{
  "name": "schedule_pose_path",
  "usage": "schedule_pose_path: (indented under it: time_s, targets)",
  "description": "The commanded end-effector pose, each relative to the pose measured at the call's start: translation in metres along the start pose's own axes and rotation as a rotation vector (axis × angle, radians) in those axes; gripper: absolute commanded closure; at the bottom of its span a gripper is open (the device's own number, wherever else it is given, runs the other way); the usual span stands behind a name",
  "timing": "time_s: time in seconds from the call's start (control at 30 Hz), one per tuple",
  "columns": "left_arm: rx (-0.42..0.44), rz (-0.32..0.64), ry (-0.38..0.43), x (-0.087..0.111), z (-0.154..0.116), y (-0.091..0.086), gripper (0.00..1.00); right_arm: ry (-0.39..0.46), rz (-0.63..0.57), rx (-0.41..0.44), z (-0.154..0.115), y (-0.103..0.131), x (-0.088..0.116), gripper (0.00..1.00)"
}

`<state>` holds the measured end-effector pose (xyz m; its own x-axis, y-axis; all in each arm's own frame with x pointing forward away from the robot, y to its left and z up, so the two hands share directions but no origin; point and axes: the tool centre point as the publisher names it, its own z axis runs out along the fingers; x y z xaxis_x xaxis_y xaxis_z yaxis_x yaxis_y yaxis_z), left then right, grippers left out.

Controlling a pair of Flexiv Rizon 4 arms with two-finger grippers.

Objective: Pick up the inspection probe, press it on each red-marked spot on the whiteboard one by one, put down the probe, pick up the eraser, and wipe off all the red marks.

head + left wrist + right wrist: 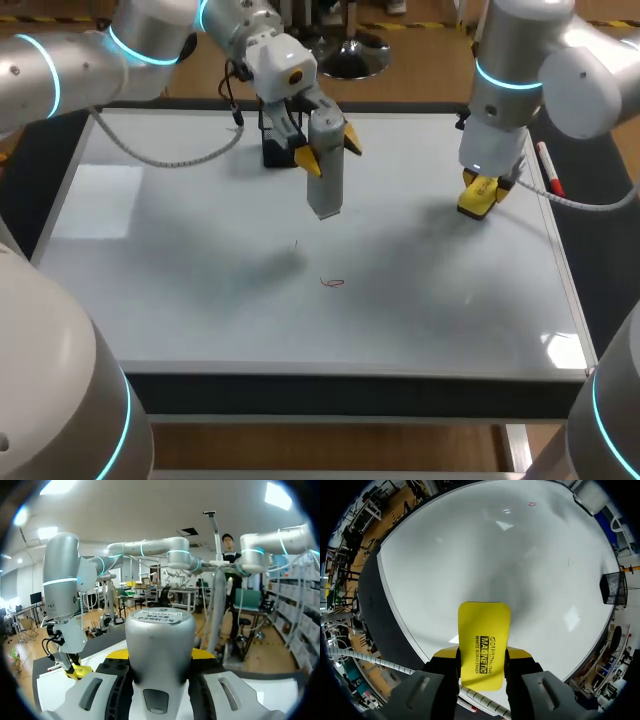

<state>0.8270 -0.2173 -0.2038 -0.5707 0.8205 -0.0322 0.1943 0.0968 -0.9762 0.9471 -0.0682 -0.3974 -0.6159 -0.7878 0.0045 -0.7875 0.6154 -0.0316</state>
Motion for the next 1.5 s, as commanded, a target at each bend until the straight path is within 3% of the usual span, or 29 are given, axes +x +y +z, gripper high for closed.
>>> schedule_pose_path:
  time_s: [0.03,0.53,1.5]
  targets:
    - [-0.018,-0.001,-0.309,0.006,0.013,-0.002,1.0,0.003,-0.002,0.001,0.0,-0.001,0.0,1.0]
    - [0.038,0.01,-0.259,0.022,0.035,0.022,1.0,0.003,-0.002,0.001,0.0,-0.001,0.0,1.0]
    - [0.073,-0.042,-0.111,0.021,0.074,0.059,1.0,0.003,-0.002,0.001,0.0,-0.001,0.0,1.0]
